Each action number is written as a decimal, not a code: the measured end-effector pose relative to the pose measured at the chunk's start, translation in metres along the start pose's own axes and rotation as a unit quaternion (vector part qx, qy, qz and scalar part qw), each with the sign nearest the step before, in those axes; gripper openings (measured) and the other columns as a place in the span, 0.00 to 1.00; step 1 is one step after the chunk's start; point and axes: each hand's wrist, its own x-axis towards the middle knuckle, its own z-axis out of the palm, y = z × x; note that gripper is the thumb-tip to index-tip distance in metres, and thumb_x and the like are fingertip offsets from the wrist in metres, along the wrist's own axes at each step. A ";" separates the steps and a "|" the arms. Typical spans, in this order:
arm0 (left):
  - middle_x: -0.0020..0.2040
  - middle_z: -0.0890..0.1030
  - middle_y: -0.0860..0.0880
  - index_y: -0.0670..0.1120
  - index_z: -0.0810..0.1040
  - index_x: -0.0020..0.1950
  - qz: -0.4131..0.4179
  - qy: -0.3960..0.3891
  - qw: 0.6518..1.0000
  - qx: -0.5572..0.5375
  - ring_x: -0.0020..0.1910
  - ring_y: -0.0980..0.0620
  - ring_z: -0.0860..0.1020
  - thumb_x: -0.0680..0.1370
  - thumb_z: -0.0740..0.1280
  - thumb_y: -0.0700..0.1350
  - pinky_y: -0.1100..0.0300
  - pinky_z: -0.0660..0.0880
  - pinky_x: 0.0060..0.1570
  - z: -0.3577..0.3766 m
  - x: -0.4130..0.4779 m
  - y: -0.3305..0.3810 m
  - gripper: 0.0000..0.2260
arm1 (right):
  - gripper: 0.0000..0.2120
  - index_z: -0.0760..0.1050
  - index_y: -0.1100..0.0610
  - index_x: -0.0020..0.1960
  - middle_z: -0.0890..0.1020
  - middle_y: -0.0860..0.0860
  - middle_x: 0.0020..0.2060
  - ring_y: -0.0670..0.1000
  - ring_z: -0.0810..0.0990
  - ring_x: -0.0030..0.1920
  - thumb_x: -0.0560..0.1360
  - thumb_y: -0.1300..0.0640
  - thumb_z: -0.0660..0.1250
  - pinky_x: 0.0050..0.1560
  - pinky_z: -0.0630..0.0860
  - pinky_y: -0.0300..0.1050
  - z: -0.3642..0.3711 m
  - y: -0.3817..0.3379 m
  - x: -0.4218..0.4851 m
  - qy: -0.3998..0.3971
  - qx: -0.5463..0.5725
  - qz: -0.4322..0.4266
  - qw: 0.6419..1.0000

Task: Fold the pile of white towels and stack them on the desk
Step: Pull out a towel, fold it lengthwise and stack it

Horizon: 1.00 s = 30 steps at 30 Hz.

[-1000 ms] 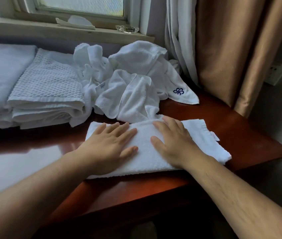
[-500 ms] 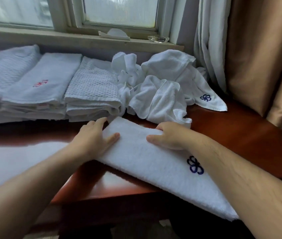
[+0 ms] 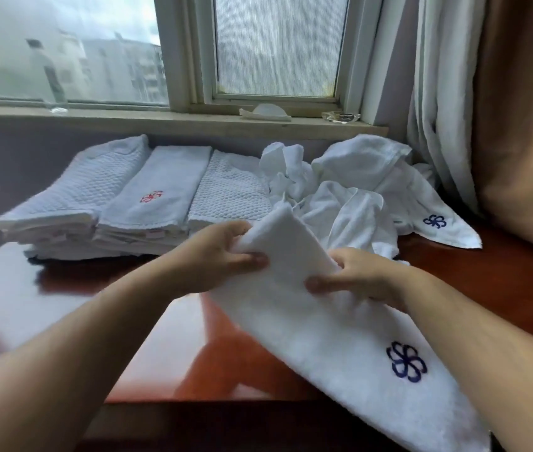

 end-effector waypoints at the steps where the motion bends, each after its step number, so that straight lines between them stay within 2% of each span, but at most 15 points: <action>1: 0.47 0.83 0.38 0.48 0.79 0.51 0.007 0.006 1.000 -0.013 0.47 0.34 0.83 0.70 0.77 0.54 0.33 0.80 0.45 -0.011 0.000 0.006 0.15 | 0.16 0.83 0.49 0.55 0.87 0.55 0.52 0.59 0.86 0.53 0.70 0.45 0.79 0.54 0.83 0.56 0.000 -0.006 0.000 -0.006 0.045 -0.019 0.999; 4: 0.41 0.85 0.48 0.50 0.81 0.48 0.060 0.042 0.997 0.022 0.38 0.52 0.83 0.68 0.78 0.57 0.55 0.80 0.38 -0.040 0.003 0.026 0.16 | 0.17 0.82 0.51 0.60 0.85 0.57 0.57 0.60 0.85 0.56 0.73 0.50 0.78 0.50 0.83 0.50 0.003 -0.030 0.001 -0.042 0.149 -0.056 0.986; 5: 0.40 0.85 0.50 0.50 0.82 0.47 0.073 0.058 0.995 0.048 0.37 0.55 0.82 0.67 0.77 0.58 0.59 0.78 0.38 -0.047 0.006 0.032 0.16 | 0.15 0.82 0.51 0.60 0.85 0.57 0.57 0.59 0.85 0.57 0.74 0.51 0.77 0.50 0.83 0.49 0.007 -0.038 0.003 -0.055 0.166 -0.061 0.983; 7: 0.39 0.85 0.51 0.50 0.83 0.44 0.087 0.098 0.983 0.130 0.37 0.55 0.81 0.65 0.78 0.61 0.58 0.76 0.39 -0.056 0.013 0.040 0.17 | 0.12 0.84 0.52 0.57 0.85 0.57 0.57 0.58 0.85 0.56 0.74 0.53 0.75 0.50 0.82 0.47 0.017 -0.048 0.007 -0.061 0.194 -0.070 0.977; 10: 0.36 0.82 0.54 0.54 0.83 0.43 0.091 0.194 0.950 0.225 0.36 0.60 0.78 0.65 0.80 0.61 0.62 0.72 0.38 -0.065 0.019 0.038 0.15 | 0.15 0.83 0.61 0.58 0.85 0.60 0.56 0.58 0.85 0.54 0.73 0.55 0.74 0.50 0.82 0.48 0.035 -0.055 0.016 -0.027 0.229 -0.095 0.968; 12: 0.39 0.82 0.57 0.58 0.82 0.48 0.090 0.263 0.944 0.180 0.37 0.63 0.78 0.67 0.79 0.60 0.66 0.72 0.37 -0.068 0.016 0.031 0.14 | 0.16 0.83 0.63 0.57 0.85 0.62 0.55 0.59 0.85 0.54 0.73 0.55 0.74 0.51 0.82 0.50 0.044 -0.057 0.022 0.003 0.249 -0.113 0.962; 14: 0.49 0.82 0.57 0.58 0.78 0.60 0.067 0.306 0.946 0.085 0.46 0.63 0.79 0.69 0.78 0.61 0.63 0.76 0.45 -0.066 0.010 0.017 0.22 | 0.14 0.83 0.62 0.57 0.85 0.62 0.55 0.61 0.85 0.54 0.74 0.55 0.73 0.51 0.83 0.52 0.049 -0.060 0.027 0.014 0.274 -0.132 0.952; 15: 0.54 0.82 0.54 0.56 0.75 0.65 0.038 0.294 0.955 0.004 0.50 0.59 0.81 0.70 0.76 0.61 0.59 0.78 0.49 -0.061 0.005 0.009 0.26 | 0.14 0.83 0.61 0.58 0.85 0.62 0.56 0.62 0.85 0.55 0.75 0.55 0.73 0.52 0.83 0.53 0.050 -0.061 0.029 0.018 0.285 -0.138 0.949; 17: 0.59 0.82 0.41 0.50 0.74 0.67 -0.054 0.195 0.959 -0.198 0.55 0.44 0.83 0.71 0.74 0.61 0.44 0.79 0.55 -0.048 -0.005 -0.008 0.29 | 0.12 0.83 0.59 0.58 0.85 0.62 0.56 0.63 0.84 0.56 0.76 0.55 0.73 0.51 0.83 0.55 0.050 -0.065 0.035 0.042 0.306 -0.144 0.940; 18: 0.59 0.82 0.37 0.48 0.76 0.66 -0.096 0.130 0.949 -0.270 0.55 0.38 0.82 0.71 0.74 0.60 0.39 0.78 0.54 -0.042 -0.010 -0.015 0.28 | 0.11 0.84 0.58 0.57 0.85 0.62 0.55 0.63 0.85 0.55 0.76 0.55 0.73 0.50 0.83 0.54 0.050 -0.066 0.039 0.060 0.321 -0.145 0.934; 19: 0.59 0.82 0.35 0.47 0.77 0.65 -0.111 0.081 0.941 -0.308 0.55 0.36 0.82 0.71 0.74 0.58 0.41 0.77 0.51 -0.035 -0.014 -0.022 0.27 | 0.10 0.84 0.58 0.56 0.85 0.62 0.55 0.63 0.85 0.54 0.76 0.56 0.73 0.48 0.83 0.54 0.049 -0.068 0.044 0.077 0.337 -0.148 0.926; 21: 0.61 0.82 0.37 0.43 0.79 0.66 -0.092 0.032 0.928 -0.359 0.57 0.39 0.82 0.72 0.73 0.54 0.48 0.81 0.51 -0.024 -0.018 -0.033 0.25 | 0.09 0.85 0.58 0.54 0.85 0.63 0.54 0.63 0.85 0.53 0.77 0.56 0.71 0.47 0.83 0.53 0.046 -0.072 0.054 0.109 0.370 -0.154 0.910; 23: 0.62 0.82 0.38 0.41 0.80 0.65 -0.076 -0.004 0.914 -0.399 0.61 0.39 0.81 0.74 0.73 0.50 0.51 0.81 0.55 -0.017 -0.019 -0.041 0.22 | 0.10 0.84 0.60 0.56 0.85 0.63 0.55 0.64 0.85 0.54 0.78 0.57 0.70 0.47 0.83 0.54 0.039 -0.079 0.067 0.133 0.400 -0.157 0.893; 26: 0.63 0.81 0.37 0.43 0.81 0.65 -0.061 -0.051 0.911 -0.404 0.62 0.38 0.80 0.77 0.71 0.45 0.51 0.80 0.56 -0.021 -0.016 -0.046 0.17 | 0.13 0.82 0.60 0.60 0.84 0.63 0.57 0.65 0.84 0.56 0.78 0.56 0.71 0.51 0.82 0.59 0.024 -0.094 0.089 0.155 0.421 -0.179 0.876; 30: 0.63 0.81 0.37 0.43 0.80 0.65 -0.070 -0.050 0.917 -0.390 0.62 0.37 0.80 0.76 0.71 0.45 0.46 0.79 0.59 -0.041 0.002 -0.047 0.18 | 0.10 0.84 0.59 0.57 0.85 0.62 0.56 0.65 0.85 0.54 0.77 0.57 0.72 0.52 0.82 0.61 -0.001 -0.116 0.125 0.181 0.405 -0.192 0.876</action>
